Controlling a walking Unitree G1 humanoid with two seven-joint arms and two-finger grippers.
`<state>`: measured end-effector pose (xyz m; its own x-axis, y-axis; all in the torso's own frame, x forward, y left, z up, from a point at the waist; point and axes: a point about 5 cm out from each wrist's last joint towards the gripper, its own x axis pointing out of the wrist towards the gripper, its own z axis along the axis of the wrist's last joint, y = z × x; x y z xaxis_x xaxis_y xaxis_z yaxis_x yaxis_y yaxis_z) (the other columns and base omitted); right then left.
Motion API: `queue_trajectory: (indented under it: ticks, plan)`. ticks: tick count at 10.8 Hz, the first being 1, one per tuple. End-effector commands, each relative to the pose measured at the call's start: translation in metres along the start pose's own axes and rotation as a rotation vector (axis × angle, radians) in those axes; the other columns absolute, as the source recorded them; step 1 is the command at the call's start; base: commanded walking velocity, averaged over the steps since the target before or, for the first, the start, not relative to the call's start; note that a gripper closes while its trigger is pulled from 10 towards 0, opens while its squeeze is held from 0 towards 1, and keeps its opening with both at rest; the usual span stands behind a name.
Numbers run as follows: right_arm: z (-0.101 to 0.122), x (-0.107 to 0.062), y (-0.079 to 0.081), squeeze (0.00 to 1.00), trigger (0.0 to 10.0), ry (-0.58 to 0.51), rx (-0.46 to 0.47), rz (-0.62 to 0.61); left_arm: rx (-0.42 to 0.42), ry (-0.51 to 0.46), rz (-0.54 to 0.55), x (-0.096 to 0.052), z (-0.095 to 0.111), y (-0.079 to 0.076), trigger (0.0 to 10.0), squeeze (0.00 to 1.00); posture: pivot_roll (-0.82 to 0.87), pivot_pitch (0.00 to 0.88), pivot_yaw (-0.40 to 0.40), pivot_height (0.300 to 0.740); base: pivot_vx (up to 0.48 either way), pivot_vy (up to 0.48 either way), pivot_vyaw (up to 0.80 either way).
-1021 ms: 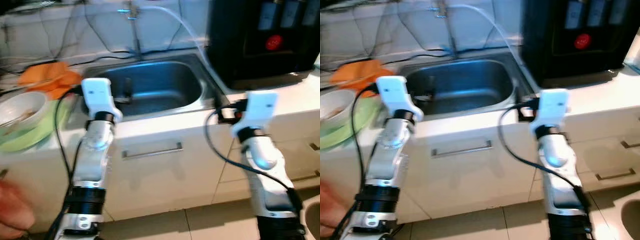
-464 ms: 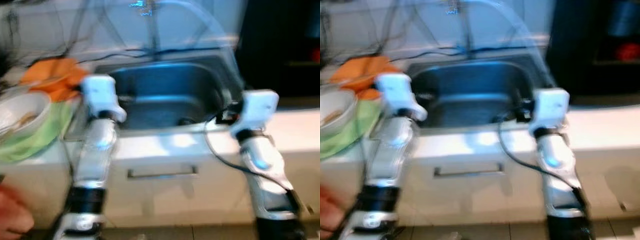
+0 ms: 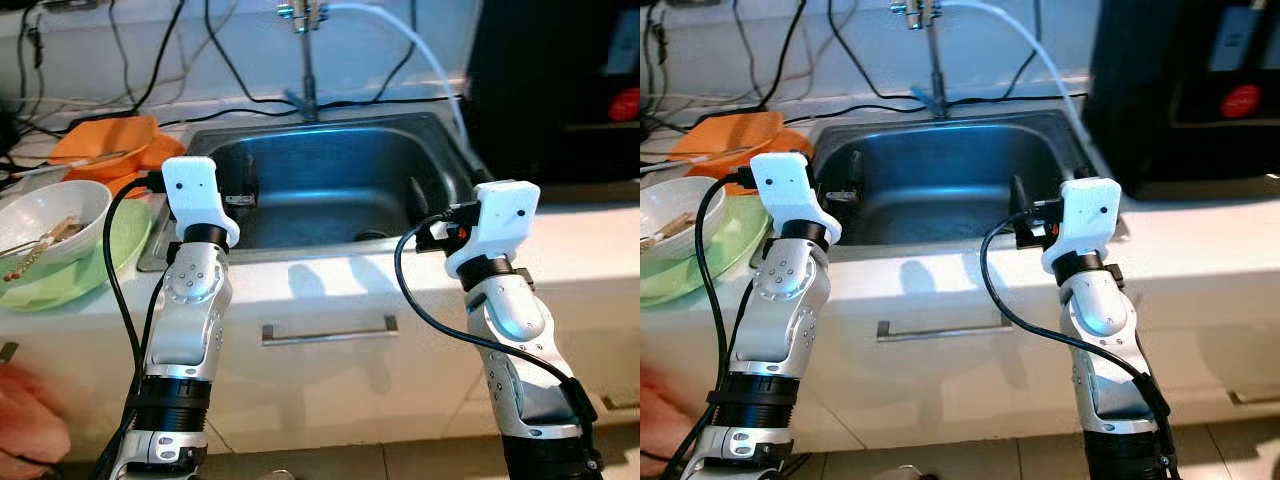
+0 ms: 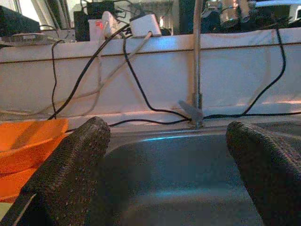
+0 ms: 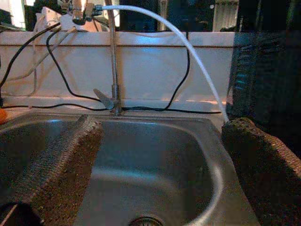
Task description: Kitchen organization
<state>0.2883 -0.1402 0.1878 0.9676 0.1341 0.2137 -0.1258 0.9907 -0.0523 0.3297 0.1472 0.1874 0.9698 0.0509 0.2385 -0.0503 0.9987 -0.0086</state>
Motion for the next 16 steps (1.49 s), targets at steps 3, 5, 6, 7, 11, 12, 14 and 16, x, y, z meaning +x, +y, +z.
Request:
queue_trajectory:
  ticks: [3,5,6,7,11,12,14,16]
  plan:
    - [0.0030,-0.0001,0.0002,0.00,10.0,-0.015,0.001,0.000,0.000,0.004,0.021,0.0021,0.0012,0.0043,10.0,0.00,0.00,0.004,0.098,0.740,0.000,0.000,0.00]
    - [0.0040,0.0008,-0.0007,0.00,10.0,-0.019,-0.012,-0.005,0.009,0.008,0.016,0.0025,0.0005,0.0040,10.0,0.00,0.00,0.000,0.101,0.740,0.000,0.000,0.40]
    - [0.0035,0.0009,-0.0016,0.00,10.0,-0.017,-0.009,-0.012,0.010,0.013,0.012,0.0025,-0.0002,0.0034,10.0,0.00,0.00,0.000,0.103,0.740,0.000,0.000,0.80]
    - [0.0033,0.0007,-0.0018,0.00,10.0,-0.015,-0.010,-0.016,0.010,0.014,0.009,0.0024,-0.0006,0.0030,10.0,0.00,0.00,0.002,0.104,0.740,0.000,0.000,0.80]
    - [0.0022,0.0001,-0.0020,0.00,10.0,-0.010,-0.010,-0.022,0.014,0.014,0.002,0.0020,-0.0001,0.0017,10.0,0.00,0.00,0.006,0.104,0.740,0.000,0.000,0.80]
    - [0.0021,0.0001,-0.0022,0.00,10.0,-0.010,-0.008,-0.022,0.009,0.017,0.001,0.0020,0.0001,0.0013,10.0,0.00,0.00,0.006,0.104,0.740,0.000,0.000,0.59]
    - [0.0020,0.0002,-0.0020,0.00,10.0,-0.010,-0.004,-0.026,0.004,0.029,-0.007,0.0020,-0.0008,0.0003,10.0,0.00,0.00,0.010,0.105,0.740,0.000,0.000,0.28]
    - [0.0017,0.0003,-0.0013,0.00,10.0,-0.009,0.003,-0.032,-0.003,0.044,-0.015,0.0021,-0.0021,-0.0002,10.0,0.00,0.00,0.011,0.107,0.740,0.000,0.000,0.00]
